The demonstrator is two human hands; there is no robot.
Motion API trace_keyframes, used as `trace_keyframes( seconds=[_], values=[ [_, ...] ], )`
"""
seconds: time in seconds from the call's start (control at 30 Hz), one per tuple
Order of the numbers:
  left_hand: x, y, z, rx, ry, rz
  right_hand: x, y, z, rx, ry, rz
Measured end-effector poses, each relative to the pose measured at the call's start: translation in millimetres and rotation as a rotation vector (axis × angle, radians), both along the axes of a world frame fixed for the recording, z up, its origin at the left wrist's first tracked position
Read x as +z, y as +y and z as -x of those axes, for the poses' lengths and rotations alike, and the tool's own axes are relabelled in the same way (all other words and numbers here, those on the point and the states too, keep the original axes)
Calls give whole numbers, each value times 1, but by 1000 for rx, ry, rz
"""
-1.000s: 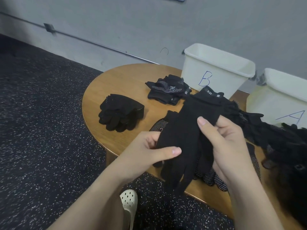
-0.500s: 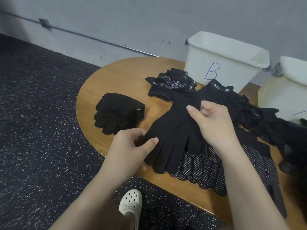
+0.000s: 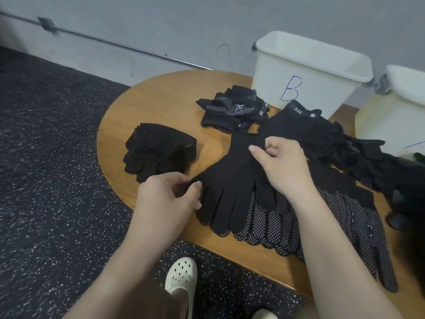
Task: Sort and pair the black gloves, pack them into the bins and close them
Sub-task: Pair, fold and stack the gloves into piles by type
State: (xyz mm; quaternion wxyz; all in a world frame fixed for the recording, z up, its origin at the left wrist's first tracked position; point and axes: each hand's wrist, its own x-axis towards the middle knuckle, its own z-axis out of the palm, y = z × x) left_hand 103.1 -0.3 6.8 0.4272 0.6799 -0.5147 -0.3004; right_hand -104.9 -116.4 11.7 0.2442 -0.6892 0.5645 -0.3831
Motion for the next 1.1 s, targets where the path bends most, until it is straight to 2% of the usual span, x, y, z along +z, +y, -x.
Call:
trace_keyframes(
  seconds=[0.47, 0.73, 1.1],
  values=[
    [-11, -7, -2, 74, -271, -77, -7, -4, 5, -93, 166, 62],
    [-8, -5, -5, 50, -265, -29, -11, -8, 7, -102, 169, 36],
    [-6, -3, -7, 24, -258, -101, -14, -11, 10, -94, 158, 2]
  ],
)
